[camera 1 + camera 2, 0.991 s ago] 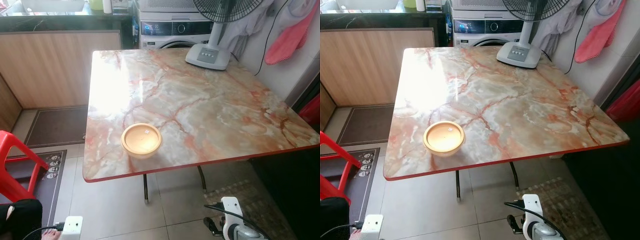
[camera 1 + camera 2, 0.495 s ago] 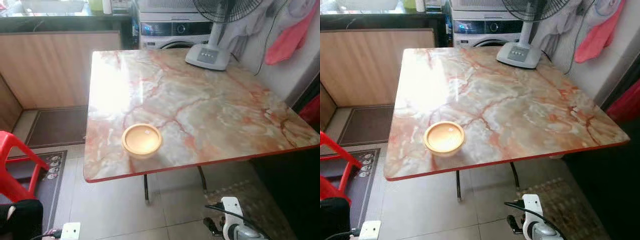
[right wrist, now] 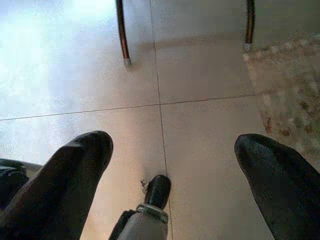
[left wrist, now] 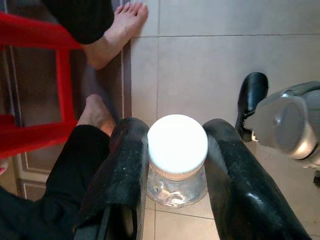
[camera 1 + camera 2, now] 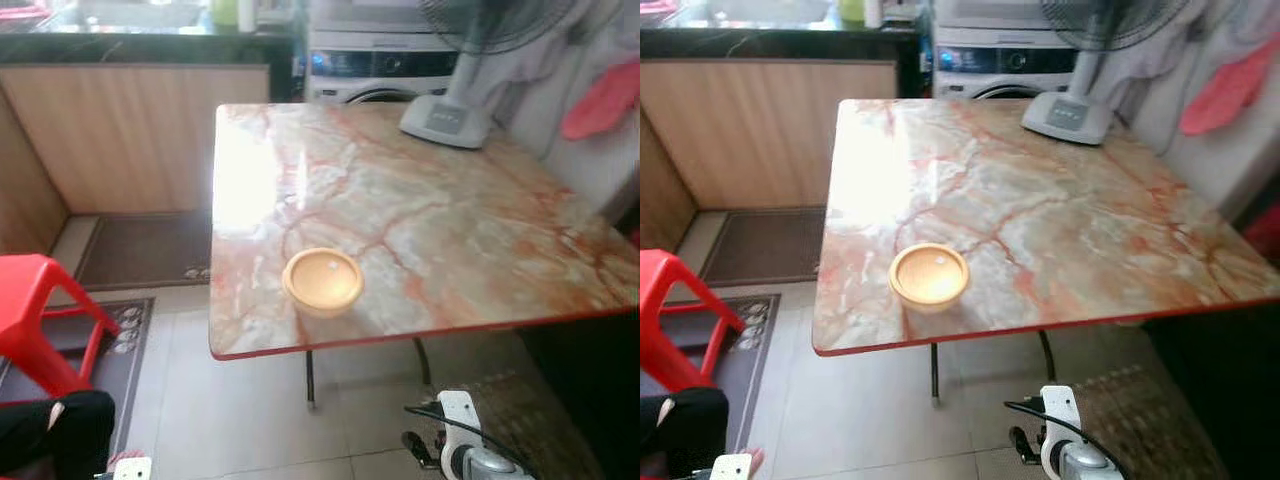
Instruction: Restocking fridge
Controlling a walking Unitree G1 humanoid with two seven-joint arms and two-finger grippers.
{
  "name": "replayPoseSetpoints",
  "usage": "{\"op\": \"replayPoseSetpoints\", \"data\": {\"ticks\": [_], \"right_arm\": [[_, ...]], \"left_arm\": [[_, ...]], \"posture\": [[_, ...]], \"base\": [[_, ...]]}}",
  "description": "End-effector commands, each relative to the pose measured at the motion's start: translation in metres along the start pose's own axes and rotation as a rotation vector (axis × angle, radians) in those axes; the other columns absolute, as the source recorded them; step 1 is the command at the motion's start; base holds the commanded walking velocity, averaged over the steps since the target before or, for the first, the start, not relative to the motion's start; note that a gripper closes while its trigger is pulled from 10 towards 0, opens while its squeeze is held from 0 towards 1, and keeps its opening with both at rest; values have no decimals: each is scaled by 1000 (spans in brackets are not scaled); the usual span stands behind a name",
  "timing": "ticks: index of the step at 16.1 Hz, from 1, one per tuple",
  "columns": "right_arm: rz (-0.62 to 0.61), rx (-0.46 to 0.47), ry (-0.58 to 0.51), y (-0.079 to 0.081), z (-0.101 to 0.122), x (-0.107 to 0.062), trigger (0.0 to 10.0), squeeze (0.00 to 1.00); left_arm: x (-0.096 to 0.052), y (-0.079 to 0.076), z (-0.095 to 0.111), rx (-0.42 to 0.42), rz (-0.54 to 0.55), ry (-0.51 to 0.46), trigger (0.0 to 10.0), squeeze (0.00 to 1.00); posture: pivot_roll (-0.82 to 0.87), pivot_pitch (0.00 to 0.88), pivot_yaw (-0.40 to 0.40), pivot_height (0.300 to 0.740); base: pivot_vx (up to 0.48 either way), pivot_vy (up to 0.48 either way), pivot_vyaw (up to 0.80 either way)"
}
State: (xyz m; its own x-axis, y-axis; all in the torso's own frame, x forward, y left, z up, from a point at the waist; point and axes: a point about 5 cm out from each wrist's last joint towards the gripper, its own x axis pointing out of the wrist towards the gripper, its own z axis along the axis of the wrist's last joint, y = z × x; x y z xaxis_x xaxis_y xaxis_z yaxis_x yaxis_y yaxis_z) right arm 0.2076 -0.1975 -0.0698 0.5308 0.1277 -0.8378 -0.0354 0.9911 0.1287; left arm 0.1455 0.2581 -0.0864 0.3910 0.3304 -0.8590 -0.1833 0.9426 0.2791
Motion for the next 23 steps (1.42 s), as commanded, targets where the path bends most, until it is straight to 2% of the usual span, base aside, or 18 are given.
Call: {"op": "replayPoseSetpoints", "data": {"ticks": [1, 9, 18, 23], "right_arm": [[-15, 9, 3, -5, -1, -1, 10000, 0], [-16, 6, 4, -6, 0, -2, 10000, 0], [-12, 5, 6, -6, 0, -2, 10000, 0], [-9, 1, 8, -6, 0, -2, 10000, 0]], "left_arm": [[0, -7, 0, 2, -12, 3, 10000, 0], [-1, -11, -3, -16, -22, 9, 10000, 0], [-1, -14, -4, -35, -28, 14, 10000, 0], [-1, -10, -6, -31, -19, 21, 10000, 0]], "posture": [[146, 0, -76, 740], [144, 0, -78, 740], [145, 0, -79, 740], [145, 0, -79, 740]], "base": [[0, 0, 0], [0, 0, 0], [-287, 0, 0], [0, 0, 0]]}}
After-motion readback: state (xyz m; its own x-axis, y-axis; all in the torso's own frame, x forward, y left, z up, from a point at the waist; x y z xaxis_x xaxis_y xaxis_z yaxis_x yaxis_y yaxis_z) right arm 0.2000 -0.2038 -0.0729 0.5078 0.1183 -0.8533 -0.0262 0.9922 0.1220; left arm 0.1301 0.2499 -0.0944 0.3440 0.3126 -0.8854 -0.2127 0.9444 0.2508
